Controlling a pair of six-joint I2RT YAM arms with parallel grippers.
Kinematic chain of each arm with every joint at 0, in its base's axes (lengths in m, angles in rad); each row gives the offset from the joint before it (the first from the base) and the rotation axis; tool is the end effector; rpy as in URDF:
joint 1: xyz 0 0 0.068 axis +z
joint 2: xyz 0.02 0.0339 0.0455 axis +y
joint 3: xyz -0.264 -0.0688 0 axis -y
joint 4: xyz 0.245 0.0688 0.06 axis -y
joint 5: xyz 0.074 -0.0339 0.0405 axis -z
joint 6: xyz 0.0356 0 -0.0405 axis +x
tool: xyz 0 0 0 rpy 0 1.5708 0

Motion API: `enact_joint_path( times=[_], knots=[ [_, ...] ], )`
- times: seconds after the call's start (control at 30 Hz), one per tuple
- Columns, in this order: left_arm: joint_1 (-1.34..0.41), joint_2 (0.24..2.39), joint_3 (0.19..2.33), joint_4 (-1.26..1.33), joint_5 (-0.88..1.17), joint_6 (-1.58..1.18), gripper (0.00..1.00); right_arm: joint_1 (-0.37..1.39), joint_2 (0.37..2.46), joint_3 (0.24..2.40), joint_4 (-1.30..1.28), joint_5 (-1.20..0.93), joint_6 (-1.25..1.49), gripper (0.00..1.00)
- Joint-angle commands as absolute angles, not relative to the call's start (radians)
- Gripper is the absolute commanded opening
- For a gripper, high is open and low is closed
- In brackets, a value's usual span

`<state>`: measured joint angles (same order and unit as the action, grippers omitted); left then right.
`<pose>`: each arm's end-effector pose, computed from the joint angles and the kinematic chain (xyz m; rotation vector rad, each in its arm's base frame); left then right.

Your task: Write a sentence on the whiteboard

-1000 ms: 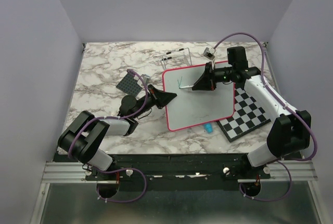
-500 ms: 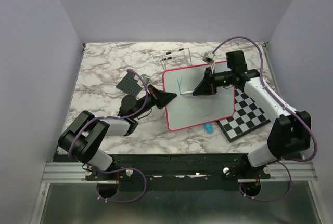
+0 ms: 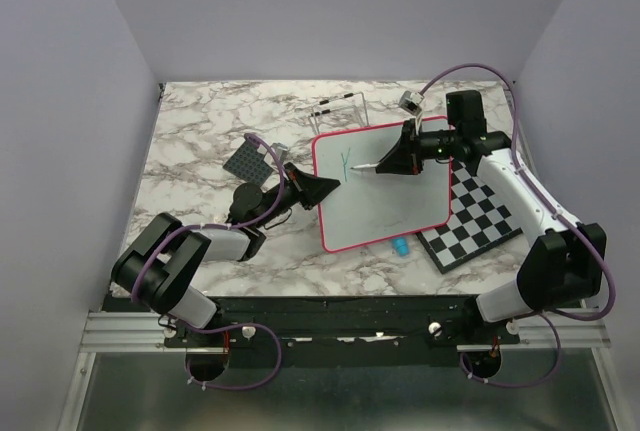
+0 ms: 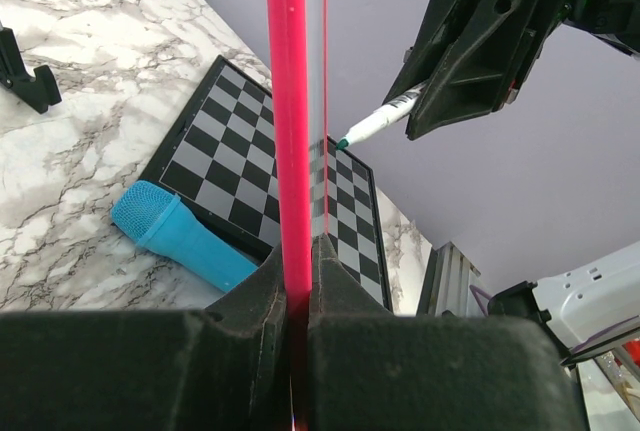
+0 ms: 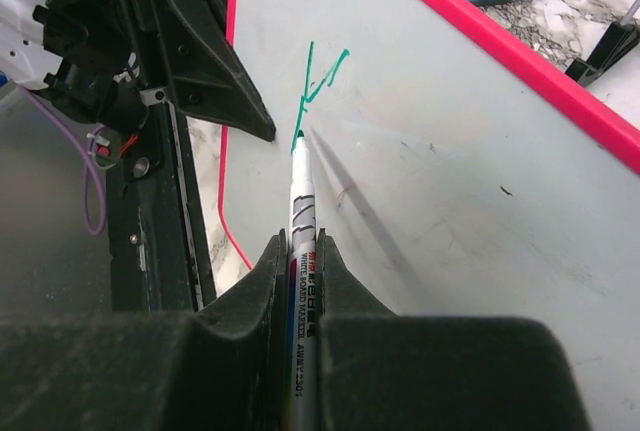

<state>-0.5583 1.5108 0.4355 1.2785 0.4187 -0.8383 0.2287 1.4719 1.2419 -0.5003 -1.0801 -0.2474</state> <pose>0.2279 -0.1594 0.2115 0.1775 1.5366 -1.4244 0.2985 0.1017 0.3182 -1.0043 1.8392 1.2050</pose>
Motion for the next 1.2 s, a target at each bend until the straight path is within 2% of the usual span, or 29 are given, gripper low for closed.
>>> enact_joint_path(
  times=[0.0, 1.17],
  knots=[
    [-0.563, 1.511, 0.437, 1.407, 0.443, -0.772, 0.00, 0.224, 1.486, 1.253, -0.474, -1.060, -0.236, 0.01],
    [-0.563, 1.519, 0.439, 1.411, 0.448, -0.770, 0.00, 0.178, 1.470, 1.195, -0.409, -1.014, -0.179, 0.01]
  ],
)
